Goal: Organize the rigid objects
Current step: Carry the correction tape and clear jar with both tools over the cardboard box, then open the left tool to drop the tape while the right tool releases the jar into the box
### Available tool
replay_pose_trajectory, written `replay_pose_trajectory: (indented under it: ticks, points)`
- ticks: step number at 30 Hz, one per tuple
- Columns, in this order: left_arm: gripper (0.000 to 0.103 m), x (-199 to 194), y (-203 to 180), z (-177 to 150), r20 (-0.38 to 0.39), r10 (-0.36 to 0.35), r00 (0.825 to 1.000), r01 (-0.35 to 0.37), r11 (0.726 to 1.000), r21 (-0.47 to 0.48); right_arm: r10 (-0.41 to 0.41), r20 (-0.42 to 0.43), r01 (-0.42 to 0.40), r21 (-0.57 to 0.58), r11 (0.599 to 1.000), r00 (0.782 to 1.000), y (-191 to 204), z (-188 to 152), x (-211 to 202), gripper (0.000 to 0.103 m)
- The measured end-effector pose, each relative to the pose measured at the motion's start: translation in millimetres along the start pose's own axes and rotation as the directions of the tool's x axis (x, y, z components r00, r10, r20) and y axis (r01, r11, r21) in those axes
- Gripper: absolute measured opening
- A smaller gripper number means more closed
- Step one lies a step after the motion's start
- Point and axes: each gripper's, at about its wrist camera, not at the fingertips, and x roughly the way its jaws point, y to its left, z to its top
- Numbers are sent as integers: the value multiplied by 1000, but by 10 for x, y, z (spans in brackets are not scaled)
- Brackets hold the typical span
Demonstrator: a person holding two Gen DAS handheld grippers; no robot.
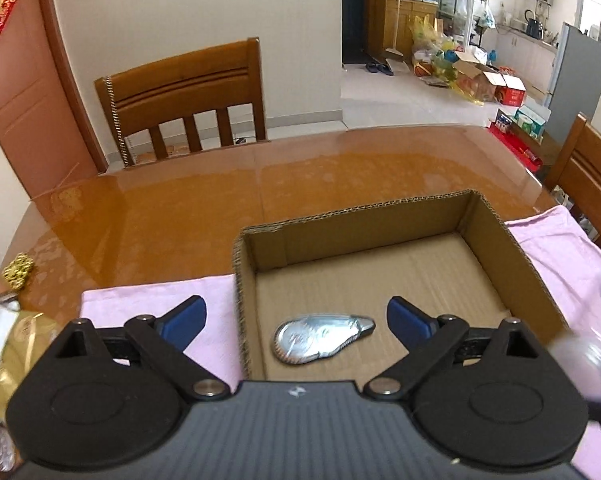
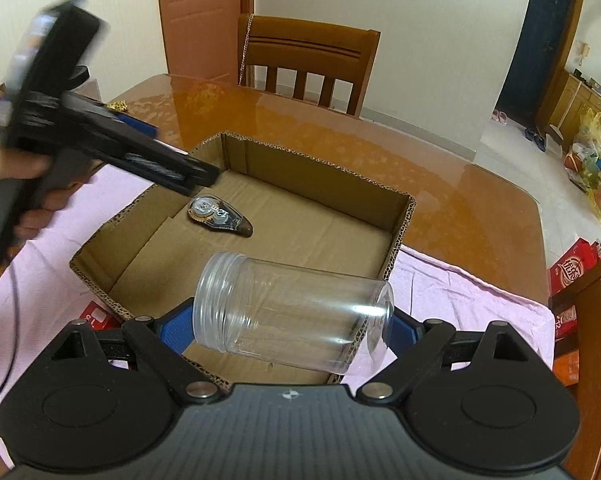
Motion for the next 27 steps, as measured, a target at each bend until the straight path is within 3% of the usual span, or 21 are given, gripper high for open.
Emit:
replay_pose_trajectory:
  ticks: [13, 20, 27]
  points:
    - [102, -707, 340, -643, 42, 118, 992, -109, 980, -163, 28, -28, -28, 0, 1000, 999, -49, 358, 357, 95]
    - [102, -913, 420, -972, 41, 176, 984, -164, 965, -205, -36, -12, 36, -7, 999, 999, -62, 619, 594, 100]
    - [102, -991, 455, -1145, 22, 164, 986, -155, 962, -225, -78, 2, 78, -38, 996, 997, -20, 679, 607, 103]
